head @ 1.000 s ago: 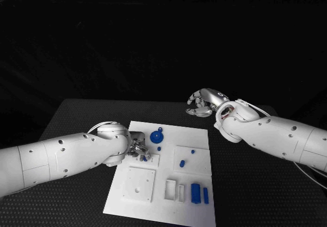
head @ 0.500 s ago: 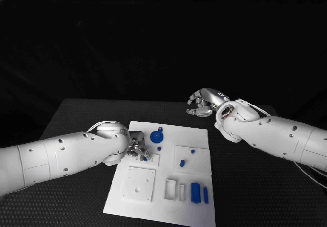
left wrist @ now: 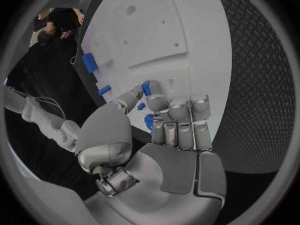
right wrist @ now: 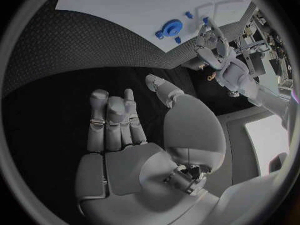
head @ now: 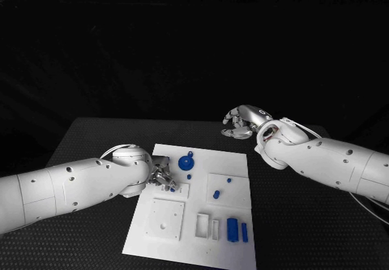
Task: Assemble the parts on the task board
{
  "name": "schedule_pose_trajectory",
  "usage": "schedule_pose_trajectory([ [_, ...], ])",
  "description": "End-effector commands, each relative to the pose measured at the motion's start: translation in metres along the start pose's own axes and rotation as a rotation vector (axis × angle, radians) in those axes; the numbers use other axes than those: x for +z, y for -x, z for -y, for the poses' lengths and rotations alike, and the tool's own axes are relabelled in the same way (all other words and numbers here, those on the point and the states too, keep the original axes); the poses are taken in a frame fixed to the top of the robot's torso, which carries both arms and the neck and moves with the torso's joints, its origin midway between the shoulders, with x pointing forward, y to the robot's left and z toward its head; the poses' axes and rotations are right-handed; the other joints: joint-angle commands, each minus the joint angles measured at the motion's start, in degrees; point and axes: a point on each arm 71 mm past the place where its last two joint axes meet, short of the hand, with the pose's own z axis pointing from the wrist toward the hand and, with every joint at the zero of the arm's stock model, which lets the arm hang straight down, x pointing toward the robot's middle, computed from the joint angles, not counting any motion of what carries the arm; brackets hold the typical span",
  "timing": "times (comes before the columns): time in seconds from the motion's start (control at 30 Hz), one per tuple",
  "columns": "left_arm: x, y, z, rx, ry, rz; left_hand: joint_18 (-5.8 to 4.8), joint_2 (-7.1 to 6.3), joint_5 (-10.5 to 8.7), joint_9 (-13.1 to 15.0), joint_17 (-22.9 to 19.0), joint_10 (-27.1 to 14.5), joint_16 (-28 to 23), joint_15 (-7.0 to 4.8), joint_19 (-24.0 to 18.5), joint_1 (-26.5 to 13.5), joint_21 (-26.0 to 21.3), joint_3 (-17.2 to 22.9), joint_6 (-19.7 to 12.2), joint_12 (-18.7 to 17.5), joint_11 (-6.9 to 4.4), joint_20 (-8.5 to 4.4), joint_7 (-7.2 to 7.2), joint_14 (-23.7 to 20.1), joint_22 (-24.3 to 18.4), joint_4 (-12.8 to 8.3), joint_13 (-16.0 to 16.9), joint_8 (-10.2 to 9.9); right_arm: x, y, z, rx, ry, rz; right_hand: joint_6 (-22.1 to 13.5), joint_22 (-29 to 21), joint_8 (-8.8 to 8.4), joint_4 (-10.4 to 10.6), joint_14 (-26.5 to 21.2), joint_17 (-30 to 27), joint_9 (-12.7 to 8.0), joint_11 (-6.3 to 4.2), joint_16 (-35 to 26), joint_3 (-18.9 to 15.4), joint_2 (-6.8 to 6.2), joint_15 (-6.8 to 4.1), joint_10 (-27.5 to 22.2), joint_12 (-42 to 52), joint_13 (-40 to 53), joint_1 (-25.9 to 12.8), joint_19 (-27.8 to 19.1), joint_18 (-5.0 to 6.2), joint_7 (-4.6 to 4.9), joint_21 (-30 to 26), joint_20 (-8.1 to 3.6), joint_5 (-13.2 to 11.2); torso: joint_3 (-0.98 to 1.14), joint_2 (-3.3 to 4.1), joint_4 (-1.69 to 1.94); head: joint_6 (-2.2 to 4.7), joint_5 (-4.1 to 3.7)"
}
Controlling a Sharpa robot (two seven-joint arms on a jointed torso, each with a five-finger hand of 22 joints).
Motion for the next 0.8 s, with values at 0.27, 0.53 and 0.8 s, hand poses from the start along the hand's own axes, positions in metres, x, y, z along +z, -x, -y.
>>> schedule_pose_trajectory([
  [0.27,-0.006,0.003,-0.004,0.001,0.007,0.025,0.05,-0.94,-0.46,0.55,0.03,0.4,0.62,-0.29,0.2,-2.43,0.02,-0.54,0.5,0.56,-0.1,-6.9,0.11,0.1,0.68,5.48,0.13,0.71,0.001,-0.001,0.0,-0.007,0.002,-0.006,0.02,0.1,-0.01,0.15,0.22,-0.06,0.01,0.01,-0.24,0.28,-0.25,0.04,-0.24,0.32,-0.12,-0.24,0.27,2.52,0.4,-0.24,0.03,0.28,-0.1,-0.16,0.09,0.58,0.13],
  [0.53,-0.013,0.02,-0.001,-0.05,-0.012,0.052,0.25,-2.18,-0.91,0.9,0.06,0.32,0.82,-0.41,0.14,-3.32,0.19,-0.28,0.38,0.75,-0.16,-6.96,0.1,-0.01,0.73,8.6,0.2,0.91,0.002,-0.001,0.001,-0.006,-0.003,-0.006,-0.09,0.1,-0.06,0.23,0.2,-0.06,-0.02,0.04,-0.26,0.24,-0.29,0.07,-0.29,0.34,-0.17,-0.42,0.25,2.52,0.44,-0.27,0.05,0.66,-0.05,-0.14,0.11,1.12,0.36],
  [0.8,-0.018,0.038,-0.01,-0.164,-0.017,0.091,0.25,-2.36,-0.87,0.73,-0.27,-0.59,0.17,-0.2,-0.56,-1.14,-0.08,-0.2,-1.23,0.08,0.28,-6.81,0.61,-0.88,0.67,8.38,-0.09,0.11,0.002,-0.001,0.003,-0.006,-0.006,-0.006,-0.11,0.11,-0.07,0.29,0.2,-0.06,-0.03,0.05,-0.26,0.18,-0.31,0.08,-0.31,0.36,-0.2,-0.57,0.26,2.52,0.45,-0.28,0.06,0.82,0.09,-0.09,0.01,1.82,0.78],
])
